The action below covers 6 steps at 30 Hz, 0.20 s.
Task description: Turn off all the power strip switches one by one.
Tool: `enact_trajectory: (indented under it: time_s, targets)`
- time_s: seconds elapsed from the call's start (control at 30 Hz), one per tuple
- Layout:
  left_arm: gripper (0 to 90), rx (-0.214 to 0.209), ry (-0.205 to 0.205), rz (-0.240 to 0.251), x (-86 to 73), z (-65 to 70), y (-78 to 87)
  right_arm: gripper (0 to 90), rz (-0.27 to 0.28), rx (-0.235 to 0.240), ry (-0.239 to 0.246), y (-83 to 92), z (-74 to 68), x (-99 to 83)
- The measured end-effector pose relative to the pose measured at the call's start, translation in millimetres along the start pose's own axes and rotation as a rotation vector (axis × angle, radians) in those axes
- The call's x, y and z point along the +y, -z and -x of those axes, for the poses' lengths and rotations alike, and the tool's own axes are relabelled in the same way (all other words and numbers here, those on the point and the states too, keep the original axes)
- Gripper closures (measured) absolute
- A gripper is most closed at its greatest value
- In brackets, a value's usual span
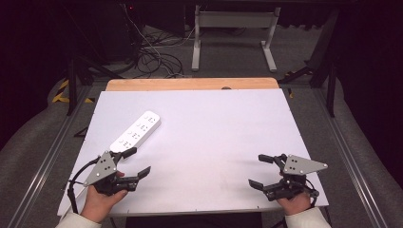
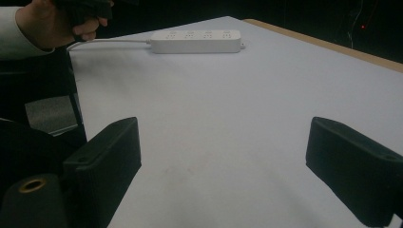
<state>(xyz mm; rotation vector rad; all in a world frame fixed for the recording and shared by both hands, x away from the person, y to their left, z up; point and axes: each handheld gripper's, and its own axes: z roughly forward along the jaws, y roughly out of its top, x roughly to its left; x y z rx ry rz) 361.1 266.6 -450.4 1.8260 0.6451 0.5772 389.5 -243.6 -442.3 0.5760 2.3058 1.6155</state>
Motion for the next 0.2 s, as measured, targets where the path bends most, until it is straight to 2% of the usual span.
enact_trajectory:
  time_s: [0.1, 0.2]
  targets:
    - [23.4, 0.0, 0.001, -0.039, -8.2, 0.4, -1.1, 12.0, -0.003, 0.0, -0.004, -0.5, 0.6, -0.3]
    - [22.9, -0.02, 0.064, -0.037, -9.2, -3.0, -0.6, 11.9, -0.006, 0.001, -0.008, -1.0, 1.1, -0.4]
